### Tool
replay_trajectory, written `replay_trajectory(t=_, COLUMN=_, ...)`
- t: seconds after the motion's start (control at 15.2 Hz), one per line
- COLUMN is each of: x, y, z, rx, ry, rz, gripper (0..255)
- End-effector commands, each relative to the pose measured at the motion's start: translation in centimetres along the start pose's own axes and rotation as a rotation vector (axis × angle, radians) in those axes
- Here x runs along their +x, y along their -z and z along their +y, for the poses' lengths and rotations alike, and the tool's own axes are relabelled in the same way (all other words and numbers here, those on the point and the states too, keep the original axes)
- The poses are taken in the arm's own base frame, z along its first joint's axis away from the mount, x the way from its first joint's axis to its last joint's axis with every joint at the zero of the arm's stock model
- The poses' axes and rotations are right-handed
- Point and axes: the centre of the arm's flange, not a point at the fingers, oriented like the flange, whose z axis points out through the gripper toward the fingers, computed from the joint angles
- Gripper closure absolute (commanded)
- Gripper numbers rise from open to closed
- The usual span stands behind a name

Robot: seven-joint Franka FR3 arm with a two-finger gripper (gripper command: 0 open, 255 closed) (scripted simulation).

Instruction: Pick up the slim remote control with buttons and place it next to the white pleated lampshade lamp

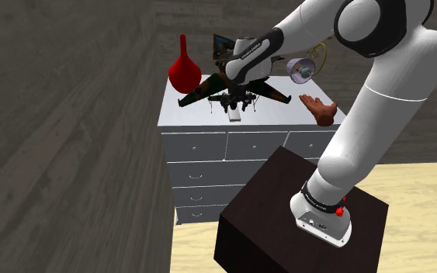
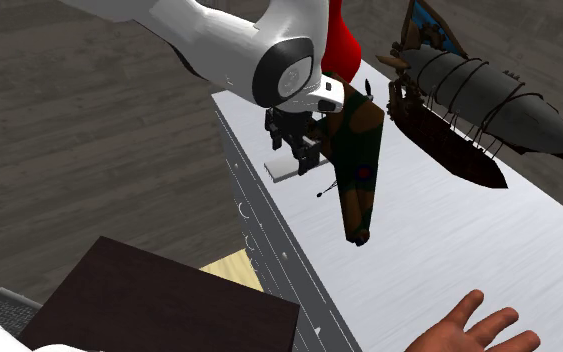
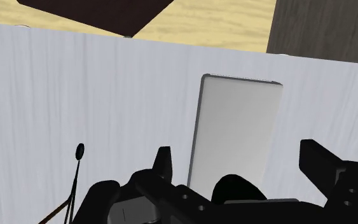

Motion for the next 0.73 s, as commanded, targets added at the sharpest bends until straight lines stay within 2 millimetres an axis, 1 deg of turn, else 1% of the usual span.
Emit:
replay_trajectory(t=0.0, x=0.05, y=-1.01, z=0.0, rx=0.0, ry=0.0, rz=0.001, gripper=0)
replay_trajectory(t=0.07, x=0.05, y=-1.31, z=0.0, rx=0.0, ry=0.0, rz=0.001, gripper=0)
replay_trajectory(t=0.53, x=0.05, y=-1.31, z=0.0, rx=0.0, ry=0.0, rz=0.001, gripper=0)
replay_trajectory(t=0.59, x=0.05, y=-1.31, z=0.0, rx=0.0, ry=0.0, rz=0.001, gripper=255)
replay_trajectory(t=0.66, x=0.05, y=-1.31, z=0.0, rx=0.0, ry=0.0, rz=0.001, gripper=255)
